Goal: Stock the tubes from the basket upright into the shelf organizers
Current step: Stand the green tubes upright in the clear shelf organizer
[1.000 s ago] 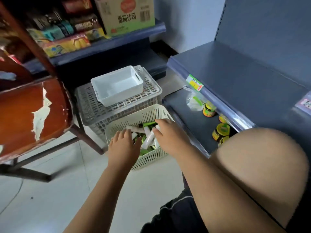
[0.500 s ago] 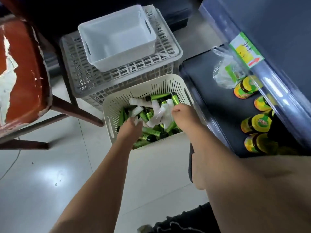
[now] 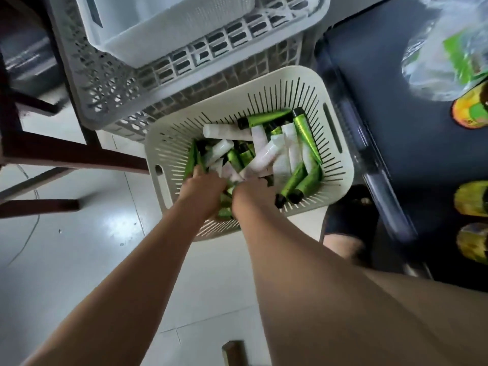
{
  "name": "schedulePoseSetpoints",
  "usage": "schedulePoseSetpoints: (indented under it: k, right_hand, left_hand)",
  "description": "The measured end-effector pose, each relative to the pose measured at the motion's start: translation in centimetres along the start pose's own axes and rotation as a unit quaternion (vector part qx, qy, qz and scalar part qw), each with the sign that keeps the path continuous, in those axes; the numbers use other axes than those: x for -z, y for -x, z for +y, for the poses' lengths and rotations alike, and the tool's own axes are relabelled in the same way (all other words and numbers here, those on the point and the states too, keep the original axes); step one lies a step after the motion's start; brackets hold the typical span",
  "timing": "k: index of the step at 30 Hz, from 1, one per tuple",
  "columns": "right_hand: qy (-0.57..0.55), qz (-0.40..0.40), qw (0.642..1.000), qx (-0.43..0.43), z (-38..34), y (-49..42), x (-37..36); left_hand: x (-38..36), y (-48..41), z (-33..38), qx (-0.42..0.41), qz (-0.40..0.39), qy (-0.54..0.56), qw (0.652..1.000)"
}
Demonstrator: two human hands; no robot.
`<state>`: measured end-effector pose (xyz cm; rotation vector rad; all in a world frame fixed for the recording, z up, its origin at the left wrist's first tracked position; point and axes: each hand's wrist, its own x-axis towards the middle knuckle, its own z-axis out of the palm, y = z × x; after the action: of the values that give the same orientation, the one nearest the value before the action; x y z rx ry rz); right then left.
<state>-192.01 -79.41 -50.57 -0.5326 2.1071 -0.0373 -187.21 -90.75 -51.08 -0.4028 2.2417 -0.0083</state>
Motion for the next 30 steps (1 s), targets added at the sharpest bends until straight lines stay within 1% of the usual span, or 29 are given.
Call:
schedulePoseSetpoints:
  k: [2,4,5,8,9,11,13,14,16,17,19,20,21,22,24,25,27,28,30]
  right_hand:
    - [-0.01,0.032,0.999,0.0,0.1,0.2,-0.2]
    - [-0.075,0.022,0.997,-0.01,0.5,0.3,0.0]
    - [-0.118,0.016,0.993,-0.017,0.8,0.5,0.2]
    - [-0.244,0.038,0.968,-0.04,1.9,0.4,1.3]
    - [-0.278,0.053,0.958,-0.048,2.3,0.4,1.9]
    - [-0.34,0.08,0.935,-0.063,3.3,0.4,2.5]
    - [-0.41,0.098,0.903,-0.078,4.5,0.9,2.7]
    - [-0.442,0.113,0.886,-0.087,5.0,1.1,2.7]
    - [-0.492,0.134,0.854,-0.105,5.6,1.4,2.7]
    - [-0.512,0.137,0.841,-0.111,5.7,1.6,2.8]
    - [-0.535,0.132,0.826,-0.117,6.0,1.8,3.0]
    - [-0.543,0.13,0.821,-0.116,6.2,1.7,3.0]
    - [-0.55,0.129,0.817,-0.12,6.4,1.6,3.1]
    - [-0.553,0.128,0.814,-0.124,6.7,1.4,3.2]
    - [-0.546,0.125,0.818,-0.129,6.8,1.1,3.3]
    - [-0.543,0.121,0.821,-0.128,6.8,1.0,3.3]
    - [-0.542,0.109,0.824,-0.121,6.6,1.0,3.3]
    - [-0.546,0.105,0.822,-0.12,6.6,0.8,3.2]
    - [-0.561,0.1,0.813,-0.12,6.8,0.7,3.3]
  left_hand:
    - [-0.3,-0.1,-0.5,-0.042,0.021,0.0,0.999]
    - [-0.3,0.2,-1.2,-0.053,0.022,0.034,0.998]
    - [-0.1,0.5,-1.5,-0.056,0.034,0.06,0.996]
    - [0.1,1.4,-2.4,-0.11,0.133,0.134,0.976]
    - [0.4,1.8,-2.4,-0.122,0.148,0.158,0.969]
    - [1.5,2.9,-1.6,-0.111,0.115,0.22,0.962]
    - [1.9,3.6,-0.6,-0.07,0.078,0.268,0.958]
    - [1.8,3.7,-0.1,-0.053,0.076,0.292,0.952]
    - [1.3,3.8,0.8,-0.039,0.064,0.301,0.951]
    - [1.0,3.8,1.2,-0.034,0.044,0.288,0.956]
    - [0.3,3.5,1.9,-0.01,0.016,0.266,0.964]
    - [0.2,3.3,2.3,0.01,0.005,0.285,0.959]
    - [0.4,3.2,2.8,0.03,-0.007,0.326,0.945]
    - [0.5,3.1,3.2,0.053,-0.016,0.384,0.922]
    - [0.8,3.5,3.9,0.112,-0.038,0.499,0.858]
    - [0.8,3.7,4.0,0.126,-0.049,0.531,0.836]
    - [0.3,3.9,4.0,0.131,-0.061,0.544,0.827]
    - [0.1,4.1,4.1,0.14,-0.05,0.548,0.823]
    - [0.2,4.3,4.4,0.169,-0.004,0.579,0.798]
